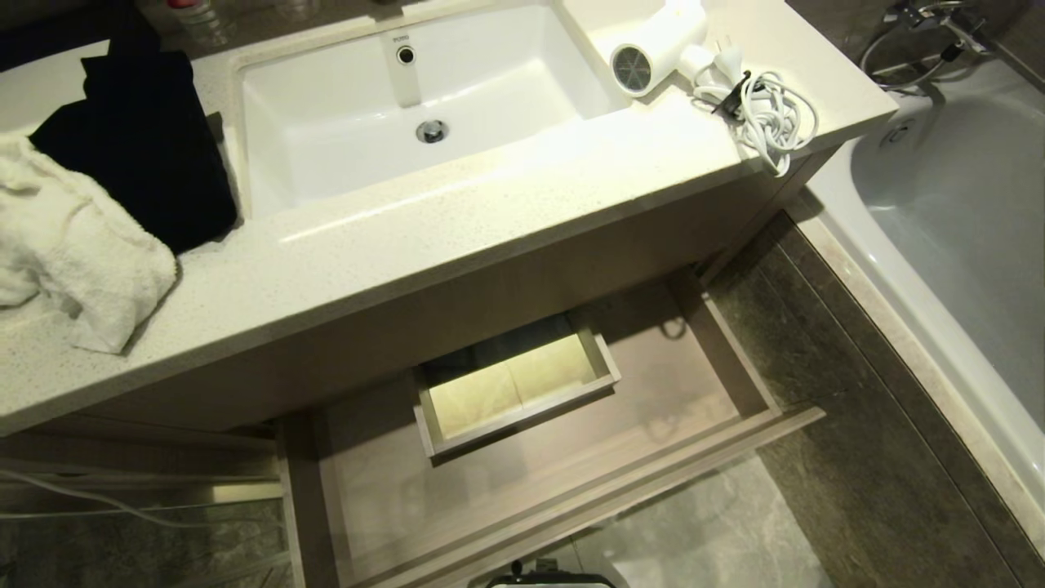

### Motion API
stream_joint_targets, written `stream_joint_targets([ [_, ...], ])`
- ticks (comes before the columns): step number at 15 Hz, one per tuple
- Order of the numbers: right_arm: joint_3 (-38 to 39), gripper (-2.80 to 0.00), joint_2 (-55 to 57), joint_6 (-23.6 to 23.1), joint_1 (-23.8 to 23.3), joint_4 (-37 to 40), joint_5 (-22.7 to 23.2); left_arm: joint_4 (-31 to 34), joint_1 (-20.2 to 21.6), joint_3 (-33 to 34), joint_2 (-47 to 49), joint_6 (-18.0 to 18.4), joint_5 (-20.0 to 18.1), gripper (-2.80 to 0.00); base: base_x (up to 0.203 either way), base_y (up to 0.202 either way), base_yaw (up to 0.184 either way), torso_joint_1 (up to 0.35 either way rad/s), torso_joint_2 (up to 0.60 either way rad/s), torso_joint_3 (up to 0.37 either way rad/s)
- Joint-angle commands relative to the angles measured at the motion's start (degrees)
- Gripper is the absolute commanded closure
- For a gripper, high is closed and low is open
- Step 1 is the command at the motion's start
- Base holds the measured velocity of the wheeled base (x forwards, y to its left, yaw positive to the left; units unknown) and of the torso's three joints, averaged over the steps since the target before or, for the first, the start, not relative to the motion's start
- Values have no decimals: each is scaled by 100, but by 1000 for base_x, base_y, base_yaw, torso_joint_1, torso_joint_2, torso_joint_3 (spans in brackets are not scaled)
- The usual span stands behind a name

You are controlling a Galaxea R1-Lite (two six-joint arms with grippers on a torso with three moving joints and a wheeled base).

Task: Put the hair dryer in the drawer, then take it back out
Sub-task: Pick up the hairdryer

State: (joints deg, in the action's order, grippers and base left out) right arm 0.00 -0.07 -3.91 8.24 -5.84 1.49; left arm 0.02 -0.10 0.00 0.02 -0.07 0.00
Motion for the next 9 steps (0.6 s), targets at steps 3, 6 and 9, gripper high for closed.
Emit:
stream_joint_targets([
  [3,229,0,-222,2,2,-5,1,-2,1,9,-2,-1,-9,0,0,0,0,251,-85,155],
  [6,229,0,-222,4,2,-1,1,1,1,0,-2,-1,-6,0,0,0,0,323,-142,172],
  [9,229,0,-222,-4,2,4,1,-1,1,8,-2,-1,-2,0,0,0,0,342,-177,147],
])
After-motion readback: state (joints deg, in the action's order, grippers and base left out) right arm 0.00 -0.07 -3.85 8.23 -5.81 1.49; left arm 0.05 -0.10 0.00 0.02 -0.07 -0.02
